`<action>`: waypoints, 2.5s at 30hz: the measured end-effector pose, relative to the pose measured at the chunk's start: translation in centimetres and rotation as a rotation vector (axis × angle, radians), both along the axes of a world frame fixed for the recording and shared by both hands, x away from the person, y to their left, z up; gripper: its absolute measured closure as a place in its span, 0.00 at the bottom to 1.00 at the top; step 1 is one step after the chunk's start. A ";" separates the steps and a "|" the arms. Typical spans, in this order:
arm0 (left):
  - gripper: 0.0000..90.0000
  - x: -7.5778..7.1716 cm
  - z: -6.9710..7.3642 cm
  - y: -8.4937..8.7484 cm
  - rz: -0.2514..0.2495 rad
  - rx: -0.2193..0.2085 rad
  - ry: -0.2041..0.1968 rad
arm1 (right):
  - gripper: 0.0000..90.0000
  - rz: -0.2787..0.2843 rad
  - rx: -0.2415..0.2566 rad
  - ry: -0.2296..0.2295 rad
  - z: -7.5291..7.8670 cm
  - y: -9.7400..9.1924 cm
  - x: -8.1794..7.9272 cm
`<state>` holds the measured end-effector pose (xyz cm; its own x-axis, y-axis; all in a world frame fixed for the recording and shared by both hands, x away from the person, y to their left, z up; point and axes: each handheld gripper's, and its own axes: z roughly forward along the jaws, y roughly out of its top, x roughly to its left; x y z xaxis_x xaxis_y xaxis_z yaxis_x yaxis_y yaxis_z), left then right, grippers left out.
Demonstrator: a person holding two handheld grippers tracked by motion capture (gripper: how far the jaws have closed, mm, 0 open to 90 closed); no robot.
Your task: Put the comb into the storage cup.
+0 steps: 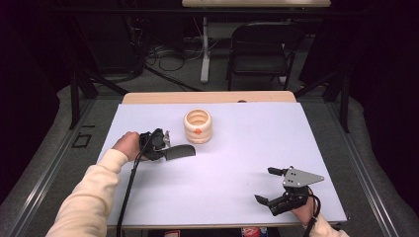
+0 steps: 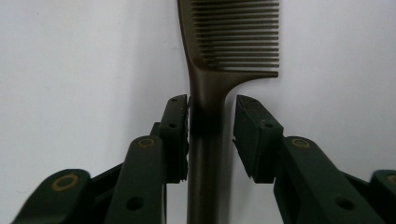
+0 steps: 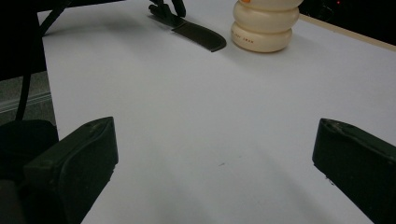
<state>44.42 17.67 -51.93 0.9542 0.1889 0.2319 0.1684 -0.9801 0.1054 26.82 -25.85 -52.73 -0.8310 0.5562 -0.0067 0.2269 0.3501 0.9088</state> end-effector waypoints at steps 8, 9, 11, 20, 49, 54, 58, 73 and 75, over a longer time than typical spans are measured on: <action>0.78 0.6 -0.6 -0.2 -0.029 0.030 0.022 | 0.00 0.001 -0.003 0.002 -0.1 0.0 0.1; 0.78 0.6 -0.6 -0.2 -0.029 0.030 0.022 | 0.00 0.001 -0.003 0.002 -0.1 0.0 0.1; 0.79 0.7 -0.6 -0.1 -0.034 0.021 0.022 | 0.00 0.001 -0.002 0.001 0.0 0.0 0.0; 0.81 0.5 -0.4 0.5 -0.041 -0.006 0.033 | 0.00 0.001 -0.006 -0.002 0.0 0.0 0.0; 0.81 -2.6 2.0 2.6 0.028 -0.248 0.001 | 0.00 -0.009 -0.009 0.002 -0.1 0.0 0.0; 0.81 -3.2 2.6 3.0 0.039 -0.311 -0.007 | 0.00 -0.010 -0.010 0.002 -0.1 0.0 0.0; 0.81 -3.4 2.7 3.4 0.068 -0.358 -0.006 | 0.00 -0.012 -0.010 0.002 -0.1 0.0 0.0; 0.81 -4.5 2.8 4.8 0.195 -0.548 -0.069 | 0.00 -0.014 -0.012 0.001 -0.1 0.0 0.0; 0.81 -4.6 2.9 4.9 0.213 -0.568 -0.085 | 0.00 -0.013 -0.011 -0.002 0.0 0.0 0.0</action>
